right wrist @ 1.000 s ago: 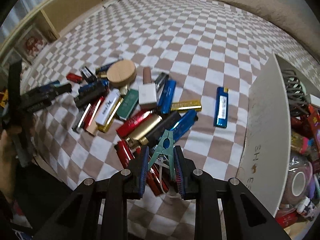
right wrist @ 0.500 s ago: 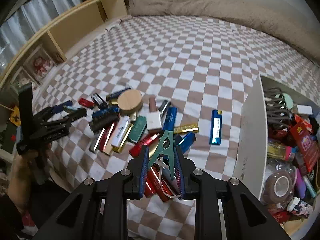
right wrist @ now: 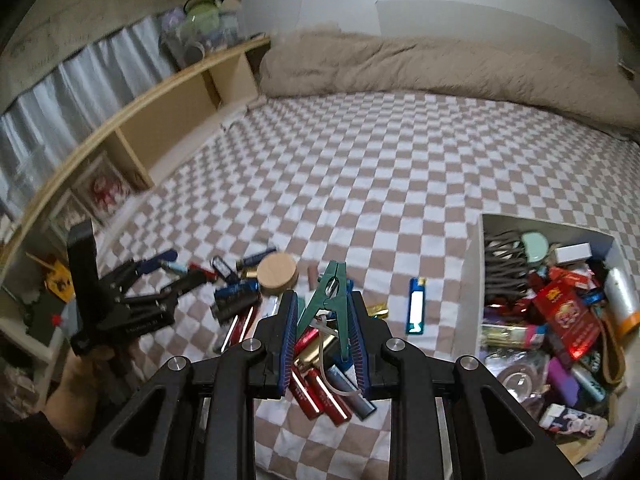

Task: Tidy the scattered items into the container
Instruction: 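Lift the teal lighter and green clothespin and carry both over the white box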

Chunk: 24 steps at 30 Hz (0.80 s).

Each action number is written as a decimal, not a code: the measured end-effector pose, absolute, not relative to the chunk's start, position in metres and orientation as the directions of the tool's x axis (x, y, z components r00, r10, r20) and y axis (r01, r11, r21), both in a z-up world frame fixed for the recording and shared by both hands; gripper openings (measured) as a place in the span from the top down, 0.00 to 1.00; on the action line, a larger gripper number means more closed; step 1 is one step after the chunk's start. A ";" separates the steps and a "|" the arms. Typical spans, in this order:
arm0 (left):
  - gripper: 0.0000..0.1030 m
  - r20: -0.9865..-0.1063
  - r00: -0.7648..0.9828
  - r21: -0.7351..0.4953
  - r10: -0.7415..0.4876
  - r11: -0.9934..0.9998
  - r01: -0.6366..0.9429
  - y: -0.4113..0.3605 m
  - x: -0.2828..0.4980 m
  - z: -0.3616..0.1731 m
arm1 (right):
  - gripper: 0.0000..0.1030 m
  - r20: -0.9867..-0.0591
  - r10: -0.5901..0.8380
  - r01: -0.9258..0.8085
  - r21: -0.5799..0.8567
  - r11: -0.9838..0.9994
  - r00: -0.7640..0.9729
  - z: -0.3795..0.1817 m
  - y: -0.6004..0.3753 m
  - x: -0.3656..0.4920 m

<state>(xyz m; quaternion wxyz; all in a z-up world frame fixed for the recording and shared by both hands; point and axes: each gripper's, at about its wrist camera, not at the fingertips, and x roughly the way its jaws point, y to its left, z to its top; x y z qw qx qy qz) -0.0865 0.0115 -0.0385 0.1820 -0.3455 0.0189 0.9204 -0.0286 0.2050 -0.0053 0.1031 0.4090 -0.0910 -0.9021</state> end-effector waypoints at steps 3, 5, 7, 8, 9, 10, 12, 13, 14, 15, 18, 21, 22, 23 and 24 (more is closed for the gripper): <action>0.21 -0.636 -0.688 -0.097 0.348 -0.922 -0.376 0.025 -0.085 -0.033 | 0.75 -0.701 -0.251 0.086 0.263 -0.961 -0.668 0.001 0.220 -0.026; 0.21 -0.628 -0.685 -0.101 0.368 -0.912 -0.398 0.034 -0.083 -0.027 | 0.75 -0.688 -0.240 0.064 0.271 -0.960 -0.685 0.005 0.231 -0.024; 0.21 -0.617 -0.682 -0.105 0.392 -0.900 -0.423 0.047 -0.081 -0.020 | 0.75 -0.680 -0.231 0.045 0.279 -0.959 -0.696 0.009 0.241 -0.022; 0.21 -0.612 -0.680 -0.107 0.404 -0.894 -0.435 0.053 -0.079 -0.016 | 0.75 -0.676 -0.225 0.036 0.281 -0.959 -0.702 0.011 0.245 -0.020; 0.21 -0.607 -0.679 -0.108 0.414 -0.889 -0.445 0.059 -0.078 -0.013 | 0.75 -0.673 -0.220 0.029 0.283 -0.959 -0.706 0.013 0.249 -0.019; 0.21 -0.600 -0.677 -0.111 0.425 -0.883 -0.456 0.065 -0.076 -0.010 | 0.75 -0.669 -0.214 0.021 0.284 -0.958 -0.712 0.015 0.253 -0.018; 0.21 -0.588 -0.673 -0.118 0.449 -0.871 -0.477 0.075 -0.074 -0.004 | 0.75 -0.664 -0.205 0.007 0.289 -0.957 -0.719 0.016 0.262 -0.016; 0.21 -0.584 -0.670 -0.122 0.458 -0.866 -0.486 0.081 -0.073 -0.001 | 0.75 -0.662 -0.202 0.002 0.290 -0.957 -0.722 0.016 0.266 -0.015; 0.21 -0.580 -0.667 -0.125 0.468 -0.860 -0.495 0.086 -0.072 0.002 | 0.75 -0.661 -0.197 -0.005 0.291 -0.957 -0.724 0.017 0.269 -0.015; 0.21 -0.575 -0.663 -0.129 0.480 -0.853 -0.506 0.091 -0.070 0.004 | 0.75 -0.660 -0.192 -0.012 0.292 -0.956 -0.727 0.018 0.273 -0.015; 0.21 -0.564 -0.654 -0.140 0.504 -0.839 -0.525 0.105 -0.068 0.009 | 0.75 -0.654 -0.169 -0.037 0.288 -0.957 -0.737 0.020 0.286 -0.014; 0.21 -0.559 -0.638 -0.153 0.529 -0.823 -0.547 0.121 -0.066 0.012 | 0.75 -0.651 -0.141 -0.064 0.281 -0.958 -0.746 0.021 0.298 -0.012; 0.21 -0.558 -0.635 -0.154 0.535 -0.818 -0.554 0.126 -0.065 0.013 | 0.75 -0.650 -0.138 -0.072 0.285 -0.956 -0.748 0.021 0.302 -0.011; 0.21 -0.557 -0.630 -0.156 0.542 -0.813 -0.561 0.132 -0.065 0.014 | 0.75 -0.648 -0.132 -0.080 0.287 -0.955 -0.750 0.022 0.307 -0.010; 0.21 -0.556 -0.625 -0.159 0.548 -0.808 -0.567 0.137 -0.065 0.015 | 0.75 -0.647 -0.127 -0.086 0.287 -0.954 -0.752 0.022 0.311 -0.009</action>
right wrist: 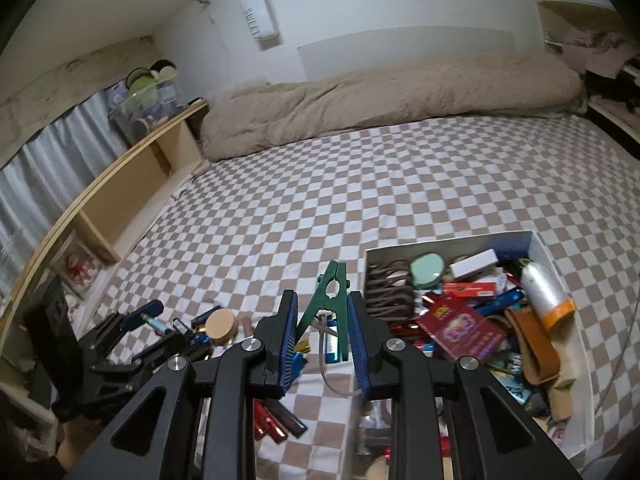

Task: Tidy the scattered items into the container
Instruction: 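Lift the teal lighter and green clothespin and carry both over the white box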

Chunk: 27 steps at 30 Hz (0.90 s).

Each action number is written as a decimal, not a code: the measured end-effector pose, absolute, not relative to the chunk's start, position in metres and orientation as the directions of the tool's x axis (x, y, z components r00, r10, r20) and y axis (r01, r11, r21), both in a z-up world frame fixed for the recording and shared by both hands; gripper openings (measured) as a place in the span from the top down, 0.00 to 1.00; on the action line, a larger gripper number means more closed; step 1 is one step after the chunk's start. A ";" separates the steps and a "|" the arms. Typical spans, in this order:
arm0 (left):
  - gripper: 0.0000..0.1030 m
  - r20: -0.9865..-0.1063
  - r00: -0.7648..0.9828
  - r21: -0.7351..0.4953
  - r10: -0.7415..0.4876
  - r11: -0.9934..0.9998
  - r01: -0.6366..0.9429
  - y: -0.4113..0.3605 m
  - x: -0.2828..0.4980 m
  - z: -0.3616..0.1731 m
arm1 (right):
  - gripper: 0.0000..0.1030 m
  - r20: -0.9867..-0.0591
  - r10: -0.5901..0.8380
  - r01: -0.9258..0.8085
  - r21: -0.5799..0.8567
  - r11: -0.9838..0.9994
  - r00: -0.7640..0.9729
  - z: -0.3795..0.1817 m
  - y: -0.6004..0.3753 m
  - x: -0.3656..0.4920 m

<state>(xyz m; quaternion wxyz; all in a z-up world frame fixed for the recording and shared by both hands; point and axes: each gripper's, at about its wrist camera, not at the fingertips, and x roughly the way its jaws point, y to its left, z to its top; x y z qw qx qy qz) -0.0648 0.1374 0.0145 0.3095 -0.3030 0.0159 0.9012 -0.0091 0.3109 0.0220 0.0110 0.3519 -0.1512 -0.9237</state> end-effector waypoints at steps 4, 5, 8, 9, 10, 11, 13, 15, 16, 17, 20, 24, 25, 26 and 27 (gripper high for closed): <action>0.21 -0.556 -0.605 -0.172 0.570 -0.791 -0.587 0.158 -0.063 0.015 | 0.75 -0.639 -0.094 -0.121 0.285 -0.951 -0.763 0.025 0.330 -0.006; 0.21 -0.556 -0.601 -0.174 0.574 -0.787 -0.592 0.163 -0.063 0.016 | 0.75 -0.638 -0.084 -0.131 0.282 -0.950 -0.766 0.026 0.335 -0.005; 0.21 -0.557 -0.589 -0.170 0.586 -0.774 -0.610 0.179 -0.061 0.017 | 0.75 -0.633 -0.063 -0.158 0.287 -0.945 -0.771 0.027 0.350 -0.004; 0.21 -0.556 -0.587 -0.166 0.588 -0.771 -0.615 0.184 -0.061 0.018 | 0.75 -0.635 -0.055 -0.166 0.284 -0.944 -0.771 0.027 0.356 -0.004; 0.21 -0.557 -0.585 -0.163 0.589 -0.769 -0.618 0.188 -0.060 0.019 | 0.75 -0.636 -0.044 -0.174 0.275 -0.946 -0.770 0.027 0.361 -0.005; 0.21 -0.559 -0.582 -0.163 0.591 -0.767 -0.621 0.192 -0.061 0.019 | 0.75 -0.637 -0.027 -0.183 0.262 -0.948 -0.770 0.028 0.366 -0.006; 0.21 -0.561 -0.573 -0.167 0.598 -0.759 -0.629 0.202 -0.061 0.020 | 0.75 -0.642 0.004 -0.212 0.247 -0.946 -0.767 0.027 0.379 -0.009; 0.21 -0.561 -0.568 -0.169 0.602 -0.755 -0.634 0.211 -0.061 0.021 | 0.75 -0.646 0.014 -0.230 0.252 -0.940 -0.763 0.024 0.390 -0.011; 0.21 -0.560 -0.565 -0.170 0.605 -0.752 -0.637 0.216 -0.061 0.021 | 0.75 -0.653 0.023 -0.243 0.249 -0.938 -0.757 0.022 0.397 -0.013; 0.21 -0.560 -0.562 -0.172 0.608 -0.749 -0.639 0.220 -0.061 0.020 | 0.75 -0.661 0.031 -0.255 0.245 -0.935 -0.750 0.018 0.403 -0.016; 0.21 -0.563 -0.551 -0.179 0.617 -0.741 -0.647 0.234 -0.062 0.018 | 0.75 -0.687 0.048 -0.286 0.237 -0.928 -0.725 0.004 0.417 -0.022; 0.21 -0.573 -0.535 -0.191 0.621 -0.736 -0.649 0.249 -0.066 0.014 | 0.75 -0.726 0.050 -0.318 0.238 -0.918 -0.686 -0.017 0.430 -0.030; 0.21 -0.575 -0.534 -0.193 0.620 -0.737 -0.648 0.252 -0.066 0.013 | 0.75 -0.736 0.057 -0.326 0.227 -0.918 -0.674 -0.024 0.433 -0.033; 0.21 -0.578 -0.532 -0.194 0.619 -0.737 -0.648 0.255 -0.068 0.013 | 0.75 -0.742 0.061 -0.330 0.221 -0.918 -0.667 -0.027 0.435 -0.035; 0.21 -0.580 -0.530 -0.193 0.618 -0.737 -0.648 0.257 -0.069 0.013 | 0.75 -0.748 0.062 -0.334 0.219 -0.917 -0.661 -0.031 0.437 -0.036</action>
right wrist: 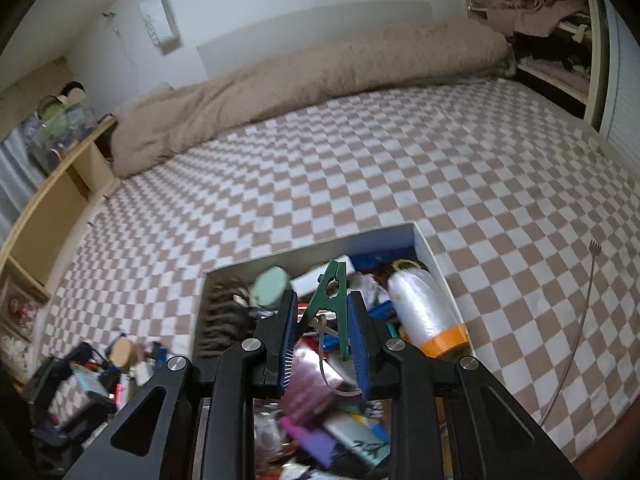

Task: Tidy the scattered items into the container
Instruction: 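Lift the teal lighter and green clothespin and carry both over the white box, then open both grippers to drop the teal lighter and clothespin into the box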

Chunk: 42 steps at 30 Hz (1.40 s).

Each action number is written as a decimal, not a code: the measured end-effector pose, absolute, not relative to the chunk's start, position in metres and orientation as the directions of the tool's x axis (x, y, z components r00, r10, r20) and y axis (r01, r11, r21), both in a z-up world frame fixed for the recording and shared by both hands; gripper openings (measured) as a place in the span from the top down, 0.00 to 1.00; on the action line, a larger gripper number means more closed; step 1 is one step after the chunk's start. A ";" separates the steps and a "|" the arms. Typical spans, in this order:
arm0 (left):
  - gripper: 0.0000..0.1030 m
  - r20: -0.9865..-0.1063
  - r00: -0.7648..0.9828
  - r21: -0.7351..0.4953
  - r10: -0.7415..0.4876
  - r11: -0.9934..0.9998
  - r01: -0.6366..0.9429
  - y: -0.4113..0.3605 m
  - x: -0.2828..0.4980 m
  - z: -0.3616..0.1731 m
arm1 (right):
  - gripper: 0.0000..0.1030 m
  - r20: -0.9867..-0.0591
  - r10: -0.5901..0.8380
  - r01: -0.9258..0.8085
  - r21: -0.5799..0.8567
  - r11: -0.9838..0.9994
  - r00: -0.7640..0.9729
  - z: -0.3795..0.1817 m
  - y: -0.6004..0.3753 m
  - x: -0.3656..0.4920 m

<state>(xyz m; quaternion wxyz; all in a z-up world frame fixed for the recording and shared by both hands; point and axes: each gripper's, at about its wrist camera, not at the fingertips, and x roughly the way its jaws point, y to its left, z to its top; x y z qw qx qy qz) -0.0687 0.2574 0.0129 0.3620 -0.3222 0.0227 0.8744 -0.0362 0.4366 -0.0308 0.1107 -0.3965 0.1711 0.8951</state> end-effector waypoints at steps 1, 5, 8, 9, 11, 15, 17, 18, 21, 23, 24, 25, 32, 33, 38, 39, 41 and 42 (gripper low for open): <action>0.21 -0.582 -0.530 -0.192 0.617 -0.737 -0.648 0.260 -0.070 0.013 | 0.75 -0.753 0.062 -0.338 0.218 -0.916 -0.655 -0.035 0.440 -0.038; 0.21 -0.588 -0.522 -0.193 0.618 -0.734 -0.651 0.270 -0.078 0.015 | 0.75 -0.773 0.055 -0.346 0.218 -0.912 -0.632 -0.047 0.447 -0.042; 0.21 -0.584 -0.514 -0.207 0.628 -0.727 -0.654 0.279 -0.084 0.020 | 0.75 -0.788 0.047 -0.356 0.224 -0.907 -0.614 -0.055 0.450 -0.041; 0.21 -0.584 -0.511 -0.211 0.631 -0.725 -0.655 0.283 -0.086 0.021 | 0.75 -0.792 0.038 -0.358 0.233 -0.904 -0.609 -0.058 0.452 -0.042; 0.21 -0.586 -0.503 -0.219 0.636 -0.722 -0.657 0.289 -0.089 0.022 | 0.75 -0.799 0.009 -0.354 0.256 -0.900 -0.601 -0.064 0.456 -0.041; 0.21 -0.597 -0.479 -0.235 0.644 -0.711 -0.663 0.303 -0.095 0.021 | 0.75 -0.813 -0.001 -0.354 0.255 -0.900 -0.583 -0.069 0.458 -0.037; 0.21 -0.606 -0.471 -0.235 0.641 -0.710 -0.664 0.310 -0.099 0.020 | 0.75 -0.812 -0.006 -0.348 0.257 -0.902 -0.584 -0.069 0.459 -0.031; 0.21 -0.611 -0.466 -0.236 0.639 -0.710 -0.664 0.313 -0.101 0.020 | 0.75 -0.811 -0.008 -0.348 0.260 -0.901 -0.585 -0.069 0.460 -0.026; 0.21 -0.642 -0.427 -0.258 0.637 -0.704 -0.662 0.327 -0.114 0.014 | 0.75 -0.807 -0.022 -0.346 0.277 -0.896 -0.590 -0.070 0.462 -0.014; 0.21 -0.661 -0.405 -0.272 0.632 -0.705 -0.655 0.335 -0.122 0.009 | 0.75 -0.810 -0.025 -0.341 0.275 -0.899 -0.586 -0.072 0.461 -0.008; 0.21 -0.670 -0.394 -0.280 0.629 -0.706 -0.651 0.340 -0.127 0.007 | 0.75 -0.813 -0.025 -0.339 0.271 -0.901 -0.582 -0.073 0.461 -0.006; 0.21 -0.679 -0.385 -0.286 0.625 -0.708 -0.646 0.344 -0.131 0.006 | 0.75 -0.815 -0.029 -0.336 0.270 -0.902 -0.579 -0.075 0.461 -0.003; 0.21 -0.715 -0.347 -0.304 0.607 -0.716 -0.628 0.372 -0.147 -0.001 | 0.75 -0.819 -0.046 -0.327 0.280 -0.903 -0.572 -0.080 0.460 0.011; 0.21 -0.719 -0.340 -0.306 0.606 -0.715 -0.628 0.378 -0.148 -0.003 | 0.75 -0.818 -0.050 -0.326 0.284 -0.902 -0.573 -0.080 0.460 0.013; 0.21 -0.752 -0.316 -0.292 0.579 -0.722 -0.628 0.405 -0.149 -0.017 | 0.75 -0.813 -0.071 -0.293 0.288 -0.912 -0.578 -0.080 0.457 0.026; 0.21 -0.759 -0.319 -0.277 0.567 -0.725 -0.630 0.410 -0.149 -0.019 | 0.75 -0.811 -0.076 -0.285 0.289 -0.914 -0.580 -0.079 0.454 0.027; 0.21 -0.771 -0.319 -0.262 0.551 -0.732 -0.629 0.419 -0.148 -0.024 | 0.75 -0.806 -0.098 -0.261 0.301 -0.917 -0.584 -0.079 0.450 0.032; 0.21 -0.776 -0.315 -0.262 0.546 -0.734 -0.626 0.423 -0.149 -0.026 | 0.75 -0.804 -0.105 -0.252 0.304 -0.919 -0.585 -0.078 0.449 0.033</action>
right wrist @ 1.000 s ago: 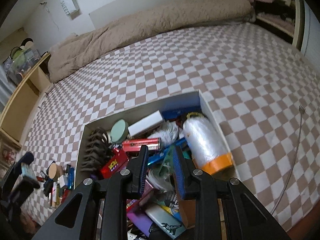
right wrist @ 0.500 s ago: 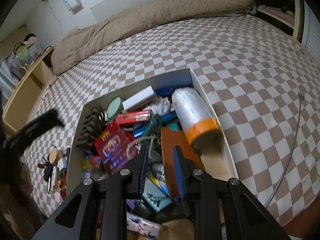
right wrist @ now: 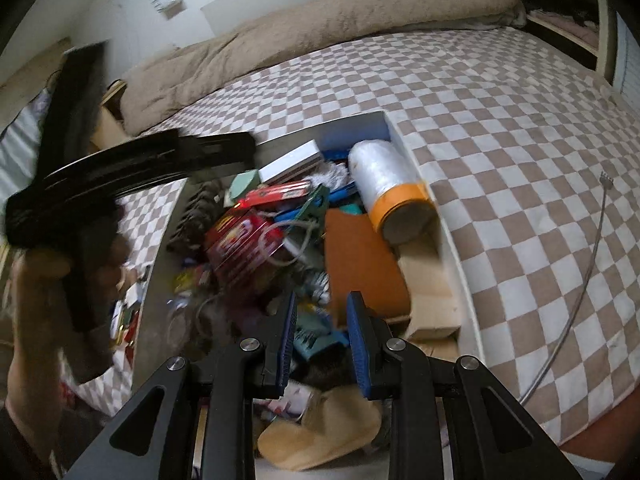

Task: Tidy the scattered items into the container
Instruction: 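Open both grippers to drop the teal lighter and clothespin into the box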

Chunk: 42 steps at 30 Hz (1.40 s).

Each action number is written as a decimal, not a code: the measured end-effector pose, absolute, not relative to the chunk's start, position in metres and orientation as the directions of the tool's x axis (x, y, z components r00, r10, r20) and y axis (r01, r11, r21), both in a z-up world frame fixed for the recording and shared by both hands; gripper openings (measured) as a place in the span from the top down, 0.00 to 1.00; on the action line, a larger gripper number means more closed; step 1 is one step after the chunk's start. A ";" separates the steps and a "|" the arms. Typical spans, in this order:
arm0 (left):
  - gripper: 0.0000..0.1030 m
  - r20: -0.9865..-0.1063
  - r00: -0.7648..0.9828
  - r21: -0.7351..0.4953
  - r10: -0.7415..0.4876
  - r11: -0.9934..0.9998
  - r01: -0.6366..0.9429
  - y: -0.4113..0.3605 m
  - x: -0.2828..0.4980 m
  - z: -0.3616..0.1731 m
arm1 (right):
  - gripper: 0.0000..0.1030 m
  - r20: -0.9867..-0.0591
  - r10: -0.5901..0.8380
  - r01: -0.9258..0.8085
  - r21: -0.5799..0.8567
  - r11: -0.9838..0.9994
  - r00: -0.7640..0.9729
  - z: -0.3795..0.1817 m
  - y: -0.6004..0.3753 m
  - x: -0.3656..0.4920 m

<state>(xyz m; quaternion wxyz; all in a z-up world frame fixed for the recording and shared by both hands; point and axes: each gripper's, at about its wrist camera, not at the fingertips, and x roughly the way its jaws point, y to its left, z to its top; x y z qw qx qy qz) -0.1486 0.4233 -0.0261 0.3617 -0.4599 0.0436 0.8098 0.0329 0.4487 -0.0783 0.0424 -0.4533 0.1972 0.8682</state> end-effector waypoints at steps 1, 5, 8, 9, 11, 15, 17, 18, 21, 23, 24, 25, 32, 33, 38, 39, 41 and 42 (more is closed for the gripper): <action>0.21 -0.780 -0.312 -0.264 0.542 -0.738 -0.621 0.427 -0.149 -0.028 | 0.75 -0.802 -0.112 -0.243 0.307 -0.920 -0.587 -0.078 0.447 0.034; 0.21 -0.792 -0.310 -0.265 0.525 -0.754 -0.601 0.440 -0.153 -0.033 | 0.75 -0.794 -0.141 -0.214 0.322 -0.922 -0.591 -0.076 0.442 0.040; 0.21 -0.798 -0.301 -0.282 0.522 -0.765 -0.579 0.447 -0.162 -0.034 | 0.75 -0.784 -0.157 -0.197 0.335 -0.921 -0.600 -0.073 0.440 0.045; 0.21 -0.799 -0.298 -0.290 0.522 -0.769 -0.570 0.450 -0.165 -0.034 | 0.75 -0.780 -0.162 -0.192 0.340 -0.921 -0.604 -0.072 0.440 0.048; 0.21 -0.800 -0.296 -0.300 0.521 -0.776 -0.555 0.457 -0.171 -0.033 | 0.75 -0.772 -0.171 -0.185 0.349 -0.919 -0.612 -0.070 0.440 0.052; 0.21 -0.795 -0.263 -0.355 0.547 -0.771 -0.529 0.471 -0.180 -0.032 | 0.75 -0.762 -0.182 -0.184 0.367 -0.912 -0.621 -0.070 0.443 0.058; 0.21 -0.786 -0.243 -0.392 0.568 -0.763 -0.515 0.478 -0.183 -0.032 | 0.75 -0.760 -0.184 -0.190 0.375 -0.907 -0.623 -0.070 0.446 0.062; 0.21 -0.784 -0.238 -0.402 0.573 -0.761 -0.509 0.480 -0.184 -0.032 | 0.75 -0.760 -0.183 -0.194 0.377 -0.906 -0.623 -0.070 0.447 0.064; 0.21 -0.786 -0.218 -0.424 0.578 -0.761 -0.491 0.491 -0.184 -0.037 | 0.75 -0.757 -0.187 -0.199 0.386 -0.901 -0.626 -0.071 0.450 0.068; 0.21 -0.783 -0.212 -0.435 0.585 -0.758 -0.486 0.495 -0.182 -0.039 | 0.75 -0.753 -0.191 -0.200 0.394 -0.897 -0.629 -0.071 0.452 0.069; 0.21 -0.780 -0.220 -0.435 0.586 -0.760 -0.484 0.496 -0.181 -0.040 | 0.75 -0.751 -0.193 -0.199 0.397 -0.896 -0.631 -0.071 0.452 0.069; 0.21 -0.779 -0.228 -0.432 0.584 -0.763 -0.480 0.496 -0.180 -0.041 | 0.75 -0.751 -0.194 -0.199 0.398 -0.895 -0.632 -0.072 0.452 0.068; 0.01 -0.768 -0.276 -0.433 0.578 -0.785 -0.443 0.486 -0.181 -0.037 | 0.75 -0.754 -0.201 -0.187 0.395 -0.899 -0.625 -0.074 0.447 0.066; 0.01 -0.769 -0.277 -0.428 0.576 -0.786 -0.445 0.485 -0.181 -0.036 | 0.75 -0.754 -0.202 -0.184 0.395 -0.900 -0.625 -0.074 0.447 0.065; 0.01 -0.777 -0.281 -0.409 0.564 -0.791 -0.455 0.478 -0.179 -0.032 | 0.75 -0.750 -0.204 -0.176 0.393 -0.902 -0.629 -0.071 0.444 0.065; 0.01 -0.779 -0.282 -0.404 0.560 -0.792 -0.458 0.476 -0.178 -0.032 | 0.75 -0.750 -0.204 -0.174 0.391 -0.904 -0.629 -0.071 0.444 0.065; 0.01 -0.785 -0.286 -0.386 0.549 -0.796 -0.467 0.474 -0.176 -0.032 | 0.75 -0.751 -0.202 -0.172 0.388 -0.906 -0.628 -0.071 0.442 0.065; 0.01 -0.788 -0.288 -0.377 0.543 -0.797 -0.471 0.473 -0.175 -0.032 | 0.75 -0.752 -0.201 -0.172 0.386 -0.906 -0.628 -0.071 0.441 0.065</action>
